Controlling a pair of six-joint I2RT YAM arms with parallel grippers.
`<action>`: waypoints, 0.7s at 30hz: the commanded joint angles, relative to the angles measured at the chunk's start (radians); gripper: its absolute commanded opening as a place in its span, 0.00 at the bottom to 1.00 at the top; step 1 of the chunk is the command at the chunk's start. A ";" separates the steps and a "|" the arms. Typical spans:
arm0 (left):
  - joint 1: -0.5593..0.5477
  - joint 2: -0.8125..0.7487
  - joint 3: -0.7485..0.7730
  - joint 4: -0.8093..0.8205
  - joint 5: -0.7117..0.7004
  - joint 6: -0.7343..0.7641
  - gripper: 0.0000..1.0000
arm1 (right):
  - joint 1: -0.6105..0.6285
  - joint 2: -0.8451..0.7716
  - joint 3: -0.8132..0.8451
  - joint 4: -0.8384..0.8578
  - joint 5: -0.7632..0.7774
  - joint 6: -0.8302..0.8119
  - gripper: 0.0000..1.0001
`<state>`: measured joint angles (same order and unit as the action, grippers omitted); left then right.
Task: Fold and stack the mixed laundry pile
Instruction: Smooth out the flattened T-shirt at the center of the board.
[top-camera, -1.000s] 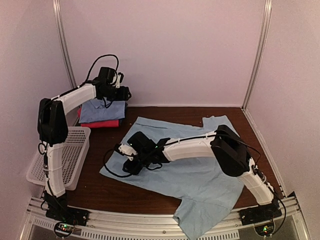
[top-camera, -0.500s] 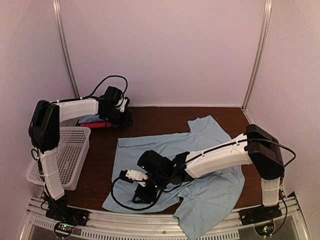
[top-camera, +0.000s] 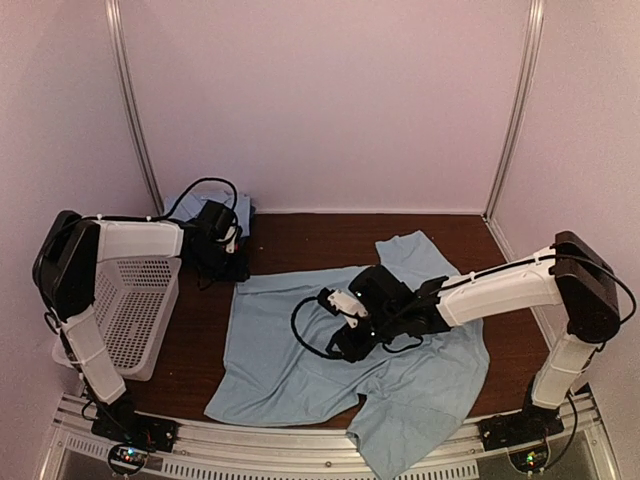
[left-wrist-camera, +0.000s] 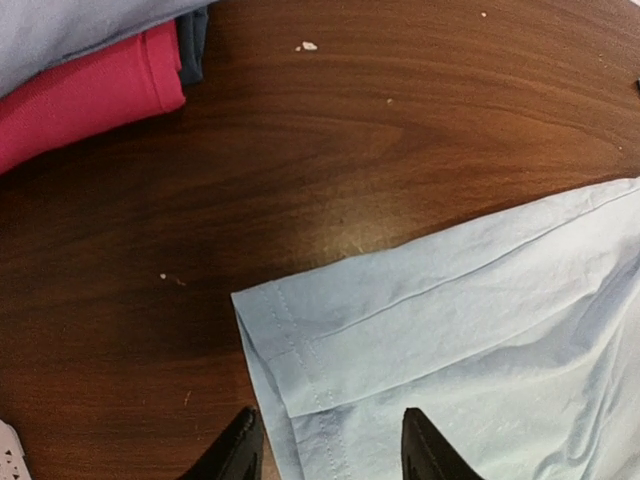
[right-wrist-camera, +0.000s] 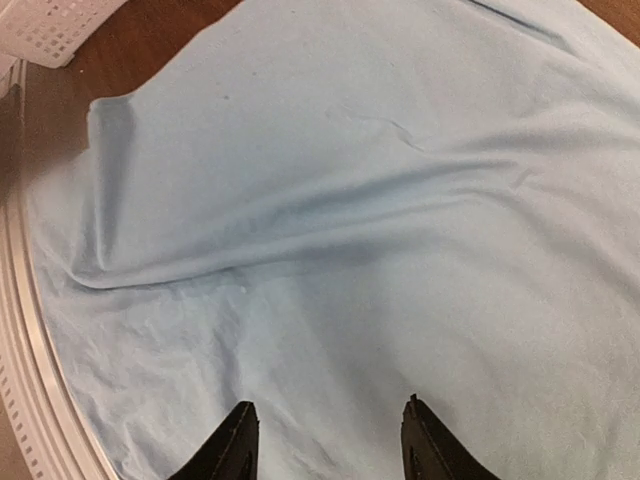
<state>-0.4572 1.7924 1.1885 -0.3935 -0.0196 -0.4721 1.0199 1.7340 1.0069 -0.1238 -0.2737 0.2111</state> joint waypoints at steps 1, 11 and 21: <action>0.013 0.038 -0.025 0.056 0.004 -0.057 0.46 | -0.003 0.002 -0.033 0.006 0.062 0.061 0.49; 0.024 0.130 -0.014 0.075 0.000 -0.103 0.38 | -0.003 0.038 -0.087 0.021 0.057 0.077 0.48; 0.050 0.143 0.056 0.119 -0.026 -0.085 0.00 | -0.001 0.042 -0.143 0.022 0.031 0.092 0.47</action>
<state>-0.4236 1.9263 1.1755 -0.3222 -0.0227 -0.5705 1.0145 1.7622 0.9066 -0.1028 -0.2348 0.2852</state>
